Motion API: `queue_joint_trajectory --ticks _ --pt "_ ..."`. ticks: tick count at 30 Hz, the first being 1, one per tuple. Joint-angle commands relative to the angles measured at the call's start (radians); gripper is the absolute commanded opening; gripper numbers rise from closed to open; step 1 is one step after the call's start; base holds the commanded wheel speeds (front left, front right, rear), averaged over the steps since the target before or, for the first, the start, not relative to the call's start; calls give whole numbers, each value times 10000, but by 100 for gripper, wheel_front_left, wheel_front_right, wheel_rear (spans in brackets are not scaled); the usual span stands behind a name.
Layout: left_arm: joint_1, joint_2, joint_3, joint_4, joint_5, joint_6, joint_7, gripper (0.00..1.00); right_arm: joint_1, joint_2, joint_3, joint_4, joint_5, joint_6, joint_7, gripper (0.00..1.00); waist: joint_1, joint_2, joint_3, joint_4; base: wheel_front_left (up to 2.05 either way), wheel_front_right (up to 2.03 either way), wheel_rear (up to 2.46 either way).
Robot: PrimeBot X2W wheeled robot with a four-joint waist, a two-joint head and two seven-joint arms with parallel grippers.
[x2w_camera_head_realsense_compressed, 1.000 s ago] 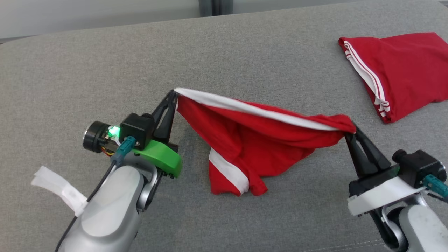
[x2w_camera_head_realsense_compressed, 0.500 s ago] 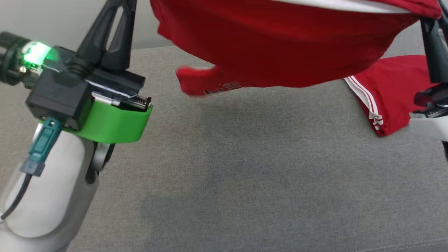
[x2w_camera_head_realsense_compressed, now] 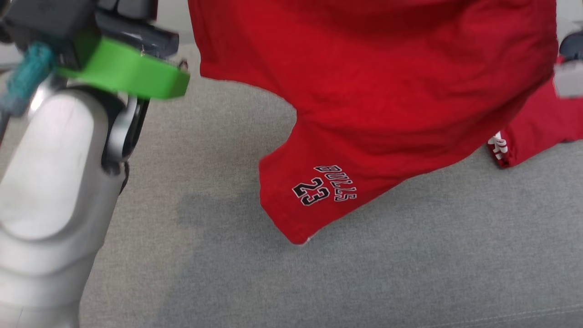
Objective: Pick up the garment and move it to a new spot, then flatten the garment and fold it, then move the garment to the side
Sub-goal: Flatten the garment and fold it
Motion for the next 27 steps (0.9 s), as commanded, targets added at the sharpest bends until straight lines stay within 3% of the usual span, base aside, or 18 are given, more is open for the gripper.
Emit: queue_joint_trajectory --ticks 1,8,15,22,27 --pt "-467 -196 37 586 -125 -81 -193 0 -471 -10 64 405 134 -23 -5 0 0 -1 650 29 0 0 0" --pt "-2641 -1396 424 4806 -702 -373 -1497 0 -3104 883 694 3294 563 -23 -742 0 0 -1 1361 43 0 0 0" --pt "-4239 -1705 1098 7573 -745 -380 -2009 0 -5229 2229 1528 6637 832 -23 -1879 0 0 -1 1461 -266 0 0 0" --pt "-3236 -2077 1523 9208 -517 -12 -1996 0 -5318 3210 2258 9894 1146 -23 -2687 0 0 -1 1866 -247 0 0 0" --pt "-2013 -2415 1908 10102 -766 -15 -2000 0 -4592 3644 3026 11389 1521 -23 -2880 0 0 -1 2249 -228 0 0 0"
